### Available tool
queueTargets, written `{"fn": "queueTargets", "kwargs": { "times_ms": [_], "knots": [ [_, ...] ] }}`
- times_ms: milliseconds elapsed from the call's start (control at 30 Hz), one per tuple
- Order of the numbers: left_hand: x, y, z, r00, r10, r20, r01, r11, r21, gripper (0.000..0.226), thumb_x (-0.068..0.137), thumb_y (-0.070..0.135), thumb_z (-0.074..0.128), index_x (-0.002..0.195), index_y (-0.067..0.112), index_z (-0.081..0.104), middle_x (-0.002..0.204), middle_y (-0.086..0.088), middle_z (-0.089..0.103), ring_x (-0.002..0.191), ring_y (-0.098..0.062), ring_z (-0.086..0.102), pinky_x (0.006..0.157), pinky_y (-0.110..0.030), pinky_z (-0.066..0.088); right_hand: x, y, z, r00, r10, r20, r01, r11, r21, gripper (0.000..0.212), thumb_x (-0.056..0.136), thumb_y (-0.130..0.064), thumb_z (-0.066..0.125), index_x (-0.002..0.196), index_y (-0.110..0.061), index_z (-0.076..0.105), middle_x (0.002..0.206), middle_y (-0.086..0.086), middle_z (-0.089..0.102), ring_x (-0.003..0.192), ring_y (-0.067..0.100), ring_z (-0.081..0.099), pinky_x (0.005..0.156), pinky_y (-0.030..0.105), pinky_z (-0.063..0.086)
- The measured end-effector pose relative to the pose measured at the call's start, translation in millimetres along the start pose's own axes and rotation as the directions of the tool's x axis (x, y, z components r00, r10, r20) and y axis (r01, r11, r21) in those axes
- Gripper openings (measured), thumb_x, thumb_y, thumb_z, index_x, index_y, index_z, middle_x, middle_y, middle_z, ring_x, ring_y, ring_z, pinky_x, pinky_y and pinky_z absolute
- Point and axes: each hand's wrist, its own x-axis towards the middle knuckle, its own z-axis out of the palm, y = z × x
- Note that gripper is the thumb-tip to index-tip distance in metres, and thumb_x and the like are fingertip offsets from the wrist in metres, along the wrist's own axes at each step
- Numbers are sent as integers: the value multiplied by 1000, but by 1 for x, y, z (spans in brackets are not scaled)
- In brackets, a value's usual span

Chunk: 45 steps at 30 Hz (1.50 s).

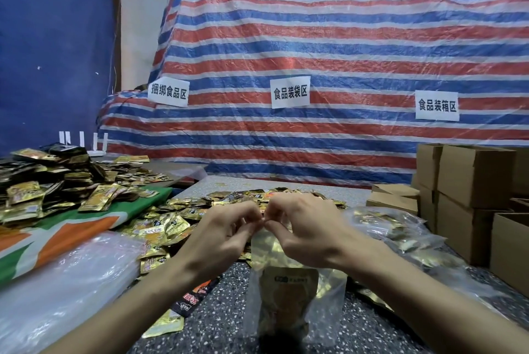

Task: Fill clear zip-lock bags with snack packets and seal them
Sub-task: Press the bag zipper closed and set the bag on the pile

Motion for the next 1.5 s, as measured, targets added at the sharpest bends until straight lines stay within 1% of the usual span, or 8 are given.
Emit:
{"fn": "queueTargets", "kwargs": {
  "times_ms": [333, 500, 633, 767, 967, 1133, 1333, 1500],
  "knots": [
    [-1, 11, 7, 999, -6, -51, 4, 999, -36, 20, 91, 2, 65, 78, 17, 69, 74, 22, 63, 67, -2, 55, 58, -13, 43, -17, 17, -11, 998, 53, 16, -55, 994, 91, 13, 96, -44, 60, 92, -32, 65, 95, -15, 67, 91, 7, 60, 79, 36, 51],
    [2, 13, 4, 998, 2, -57, -3, 1000, -22, 21, 89, 0, 66, 77, 16, 71, 68, 15, 63, 66, -2, 57, 55, -15, 43, -25, 29, -18, 996, 83, 37, -86, 991, 105, 14, 96, -43, 60, 93, -30, 67, 96, -15, 68, 93, 5, 60, 84, 40, 52],
    [0, 10, 1, 997, 8, -73, -11, 999, -43, 15, 89, 8, 68, 76, 15, 71, 69, 10, 66, 65, -13, 57, 53, -22, 42, -34, 38, -22, 994, 105, 36, -108, 988, 114, 15, 95, -43, 61, 93, -30, 68, 94, -15, 68, 91, 4, 60, 83, 41, 52],
    [1, 10, 2, 998, 3, -68, -6, 999, -44, 17, 88, 2, 69, 77, 14, 72, 69, 10, 67, 66, -9, 60, 54, -17, 44, -40, 46, -24, 993, 114, 33, -117, 985, 126, 13, 95, -40, 62, 91, -29, 69, 92, -15, 69, 88, 2, 61, 82, 40, 53],
    [3, 9, 0, 997, 35, -72, -37, 999, -24, 13, 89, 12, 67, 76, 12, 72, 68, 9, 66, 63, -6, 56, 53, -13, 39, -50, 61, -28, 988, 153, 32, -156, 976, 150, 10, 93, -40, 64, 88, -33, 68, 89, -19, 67, 86, -4, 60, 81, 34, 54],
    [2, 3, -1, 997, -4, -79, 3, 1000, -12, 22, 88, 3, 70, 74, 20, 71, 68, 12, 67, 62, -16, 58, 53, -24, 42, -59, 71, -30, 981, 189, 41, -193, 970, 149, 10, 93, -37, 64, 90, -29, 69, 88, -15, 68, 86, -1, 61, 82, 38, 54],
    [2, 0, -3, 997, -34, -66, 32, 999, -38, 25, 88, 2, 69, 75, 23, 71, 75, 14, 68, 70, -14, 60, 54, -15, 44, -72, 82, -34, 978, 208, 35, -211, 964, 161, 7, 92, -36, 65, 86, -32, 67, 86, -15, 68, 84, -1, 60, 81, 32, 53],
    [3, -2, -2, 995, -58, -78, 55, 998, -44, 24, 88, 3, 69, 76, 23, 72, 73, 13, 69, 66, -18, 60, 52, -26, 43, -76, 86, -35, 975, 214, 61, -223, 950, 220, 5, 92, -30, 66, 87, -31, 68, 90, -11, 69, 87, 0, 61, 81, 29, 54]
  ]
}}
